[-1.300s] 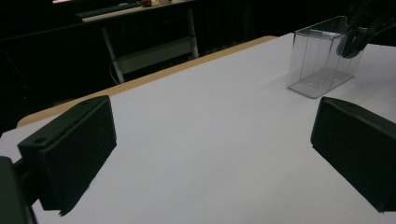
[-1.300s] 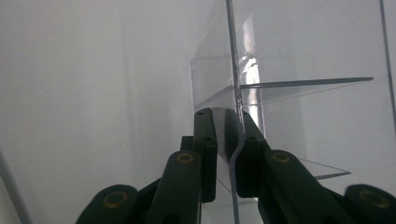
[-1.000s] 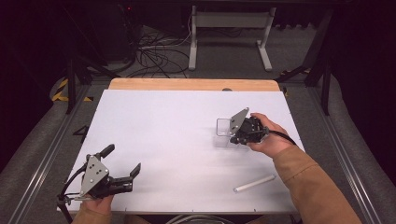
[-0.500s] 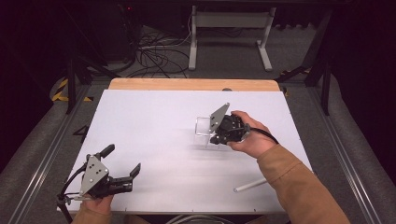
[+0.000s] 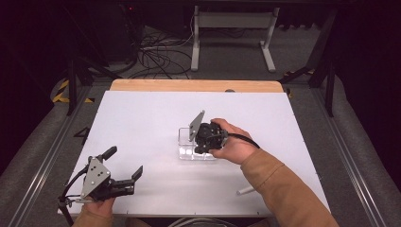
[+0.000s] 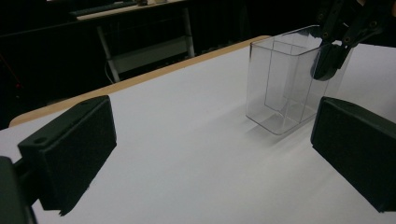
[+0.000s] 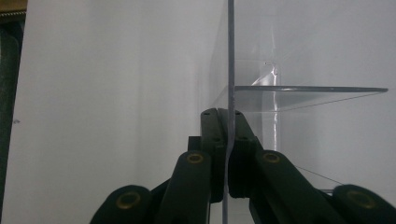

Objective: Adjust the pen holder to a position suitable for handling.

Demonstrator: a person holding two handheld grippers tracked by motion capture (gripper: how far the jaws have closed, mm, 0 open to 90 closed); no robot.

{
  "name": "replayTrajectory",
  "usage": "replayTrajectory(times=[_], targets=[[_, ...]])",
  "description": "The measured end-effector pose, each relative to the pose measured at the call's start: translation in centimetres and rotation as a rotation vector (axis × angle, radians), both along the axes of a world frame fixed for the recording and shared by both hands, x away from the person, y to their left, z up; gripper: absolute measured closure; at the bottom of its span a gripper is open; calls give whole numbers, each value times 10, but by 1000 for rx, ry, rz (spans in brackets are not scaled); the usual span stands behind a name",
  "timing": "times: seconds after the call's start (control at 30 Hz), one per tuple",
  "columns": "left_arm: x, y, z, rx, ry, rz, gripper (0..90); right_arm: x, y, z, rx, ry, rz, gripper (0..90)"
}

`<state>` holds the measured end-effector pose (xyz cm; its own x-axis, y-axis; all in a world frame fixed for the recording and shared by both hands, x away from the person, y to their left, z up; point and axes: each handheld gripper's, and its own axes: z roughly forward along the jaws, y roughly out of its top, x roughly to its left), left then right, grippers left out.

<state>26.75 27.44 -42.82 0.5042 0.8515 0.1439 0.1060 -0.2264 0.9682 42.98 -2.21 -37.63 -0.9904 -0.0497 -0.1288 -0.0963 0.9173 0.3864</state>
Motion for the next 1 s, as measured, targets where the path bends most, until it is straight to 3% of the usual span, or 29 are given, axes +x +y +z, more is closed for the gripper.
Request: replayTrajectory(times=[0.27,0.63,1.0], targets=[[0,0,0,6,1,-2,9,0,8,-8,-24,9,13,884],[1,-1,0,9,2,-6,9,2,10,-13,-25,23,-30,883],[1,-1,-1,7,3,-6,9,3,9,-14,-17,26,-16,879]])
